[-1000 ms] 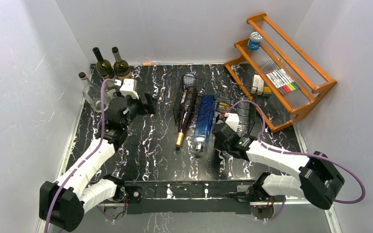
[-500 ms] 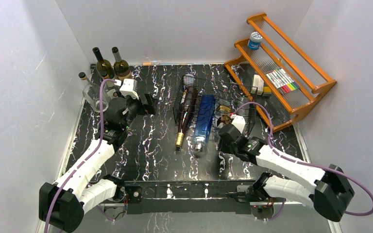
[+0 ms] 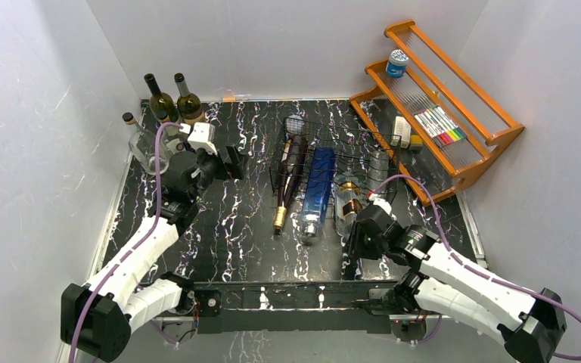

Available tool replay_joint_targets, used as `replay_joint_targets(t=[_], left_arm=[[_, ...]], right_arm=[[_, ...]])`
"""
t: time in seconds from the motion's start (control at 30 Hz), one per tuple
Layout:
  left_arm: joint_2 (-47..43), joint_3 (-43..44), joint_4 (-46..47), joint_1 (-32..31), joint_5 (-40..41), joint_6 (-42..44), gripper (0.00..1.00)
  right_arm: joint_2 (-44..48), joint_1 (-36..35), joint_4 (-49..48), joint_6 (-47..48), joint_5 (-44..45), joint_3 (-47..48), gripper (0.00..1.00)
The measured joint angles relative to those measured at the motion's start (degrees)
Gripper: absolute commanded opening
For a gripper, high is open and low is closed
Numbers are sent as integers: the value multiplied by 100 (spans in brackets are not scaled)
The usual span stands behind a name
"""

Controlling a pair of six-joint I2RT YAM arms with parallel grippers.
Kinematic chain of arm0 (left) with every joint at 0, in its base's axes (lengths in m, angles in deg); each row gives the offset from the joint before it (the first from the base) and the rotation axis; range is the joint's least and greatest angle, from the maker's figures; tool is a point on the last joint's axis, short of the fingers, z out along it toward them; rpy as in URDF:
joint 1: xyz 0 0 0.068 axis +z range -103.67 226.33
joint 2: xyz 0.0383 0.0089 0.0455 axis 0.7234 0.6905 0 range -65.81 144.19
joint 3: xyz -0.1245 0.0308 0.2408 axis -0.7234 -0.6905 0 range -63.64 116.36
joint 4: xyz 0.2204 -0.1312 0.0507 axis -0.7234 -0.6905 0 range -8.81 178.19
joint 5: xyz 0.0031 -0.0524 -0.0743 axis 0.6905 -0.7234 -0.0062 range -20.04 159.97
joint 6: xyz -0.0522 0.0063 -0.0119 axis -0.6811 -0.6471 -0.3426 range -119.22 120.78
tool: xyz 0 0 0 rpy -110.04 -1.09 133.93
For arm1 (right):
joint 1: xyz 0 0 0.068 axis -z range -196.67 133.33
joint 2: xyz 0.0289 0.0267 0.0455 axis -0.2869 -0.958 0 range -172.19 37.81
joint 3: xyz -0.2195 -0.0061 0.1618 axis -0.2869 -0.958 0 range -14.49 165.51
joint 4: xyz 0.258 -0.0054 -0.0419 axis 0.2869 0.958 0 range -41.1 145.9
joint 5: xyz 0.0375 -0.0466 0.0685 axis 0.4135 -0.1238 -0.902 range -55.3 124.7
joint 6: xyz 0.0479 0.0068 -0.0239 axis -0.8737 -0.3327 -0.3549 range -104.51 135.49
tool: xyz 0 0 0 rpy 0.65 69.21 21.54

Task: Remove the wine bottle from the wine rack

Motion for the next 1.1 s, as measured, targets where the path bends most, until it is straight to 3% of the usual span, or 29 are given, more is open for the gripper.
replay_joint_targets(t=[0.4,0.63,0.77,0.97,1.1], left_arm=[[175,0,-20,0,-164,-20,98],[175,-2,96,-4,-435,-15,98],[210,-4,319,-125,-815,9,89],[280,-214,909,-1034,-1600,240,98],[577,-162,916,-2347,-1840,911,98]], right_arm=[[1001,0,1397,-52,-704,470,0],[1161,2,2277,24,-647,1163,0],[1207,-2,2704,179,-566,1578,0],[1193,0,3217,354,-365,2122,0],[1016,-2,3423,595,-330,2343,0]])
